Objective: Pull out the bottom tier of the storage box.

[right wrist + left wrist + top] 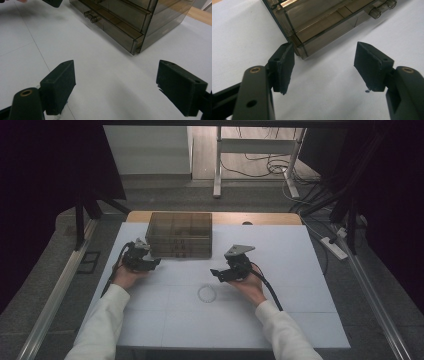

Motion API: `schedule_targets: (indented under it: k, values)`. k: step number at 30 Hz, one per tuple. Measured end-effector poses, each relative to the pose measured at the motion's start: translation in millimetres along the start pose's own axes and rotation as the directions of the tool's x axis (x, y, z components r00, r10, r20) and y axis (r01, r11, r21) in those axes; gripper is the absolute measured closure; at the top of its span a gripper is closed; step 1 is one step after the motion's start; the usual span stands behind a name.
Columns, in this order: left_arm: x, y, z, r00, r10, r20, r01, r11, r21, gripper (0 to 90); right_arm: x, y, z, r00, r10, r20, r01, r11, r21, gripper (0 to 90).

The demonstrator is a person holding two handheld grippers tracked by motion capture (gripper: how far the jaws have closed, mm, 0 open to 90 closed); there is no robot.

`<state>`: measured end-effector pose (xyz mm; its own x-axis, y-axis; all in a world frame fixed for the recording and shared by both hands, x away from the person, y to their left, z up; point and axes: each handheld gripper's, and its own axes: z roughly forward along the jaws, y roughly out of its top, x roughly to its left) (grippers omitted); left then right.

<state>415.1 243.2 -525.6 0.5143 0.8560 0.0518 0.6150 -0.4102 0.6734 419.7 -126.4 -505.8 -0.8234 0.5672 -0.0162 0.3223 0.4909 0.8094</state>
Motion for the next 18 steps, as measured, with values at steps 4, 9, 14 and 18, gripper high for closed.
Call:
schedule_targets:
  k: [4, 9, 14, 18]
  values:
    - [1.3, 0.1, 1.3, 1.0000, 0.002, -0.005, -0.002, 1.0000, 0.000, 37.5, -0.3, -0.3, 0.2, 1.0000, 0.000, 0.000, 0.000, 1.000, 0.001, 15.6]
    - [1.5, 0.6, 3.0, 0.9999, 0.011, -0.009, -0.011, 0.9999, 0.002, 39.5, -0.4, -0.3, 0.2, 1.0000, -0.001, 0.001, 0.001, 1.000, 0.003, 15.6]
    - [1.5, 1.2, 4.3, 0.9997, 0.020, -0.017, -0.020, 0.9998, 0.005, 40.9, -0.8, -0.5, 0.2, 1.0000, 0.000, 0.002, 0.000, 1.000, 0.004, 15.7]
    - [2.3, 1.2, 5.8, 0.9995, 0.023, -0.020, -0.023, 0.9997, 0.008, 43.1, -0.8, -0.5, 0.3, 1.0000, -0.002, 0.002, 0.002, 1.000, 0.003, 15.6]
